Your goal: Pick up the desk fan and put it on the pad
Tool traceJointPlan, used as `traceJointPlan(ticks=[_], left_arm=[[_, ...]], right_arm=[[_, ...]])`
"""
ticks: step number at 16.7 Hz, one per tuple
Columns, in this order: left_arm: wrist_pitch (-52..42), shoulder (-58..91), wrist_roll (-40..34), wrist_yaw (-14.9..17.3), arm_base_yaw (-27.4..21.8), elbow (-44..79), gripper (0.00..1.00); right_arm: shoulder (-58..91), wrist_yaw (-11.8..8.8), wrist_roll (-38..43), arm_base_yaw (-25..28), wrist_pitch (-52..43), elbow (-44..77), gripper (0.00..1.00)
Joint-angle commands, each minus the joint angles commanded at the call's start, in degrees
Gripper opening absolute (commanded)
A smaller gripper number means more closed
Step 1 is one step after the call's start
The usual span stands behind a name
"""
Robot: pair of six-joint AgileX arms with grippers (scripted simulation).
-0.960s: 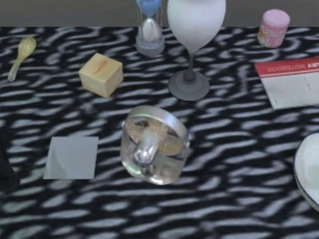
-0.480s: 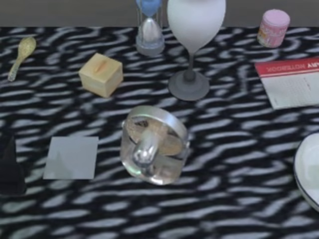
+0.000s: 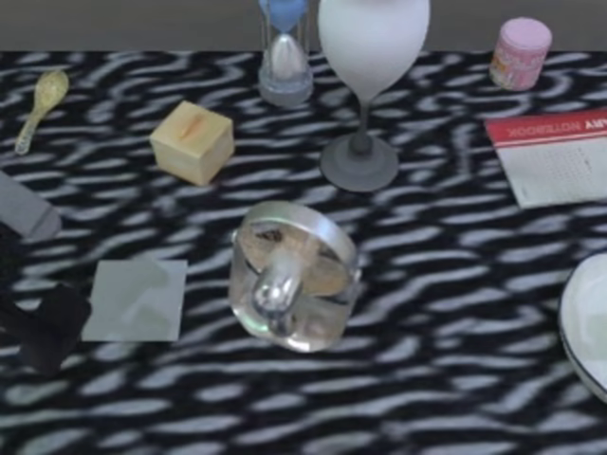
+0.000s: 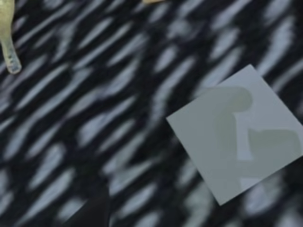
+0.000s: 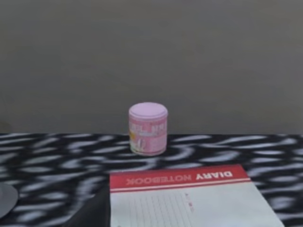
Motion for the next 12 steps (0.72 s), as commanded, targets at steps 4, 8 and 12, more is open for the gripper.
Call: traceJointPlan(ticks=[4,8,12], left_arm=[[-14.32,20.48,11.90,0.14,-6.04,19.66,1.00],[-27.48,40.66,24.09,0.21,-12.12,40.16,1.00],[-38.34,58.67,35.34,0.17,-17.56,59.40,1.00]], right_arm=[[0.00,0.00,0.00,0.00,0.00,0.00,1.00],[0.00,0.00,0.00,0.00,0.00,0.00,1.00],[0.00,0.00,0.00,0.00,0.00,0.00,1.00]])
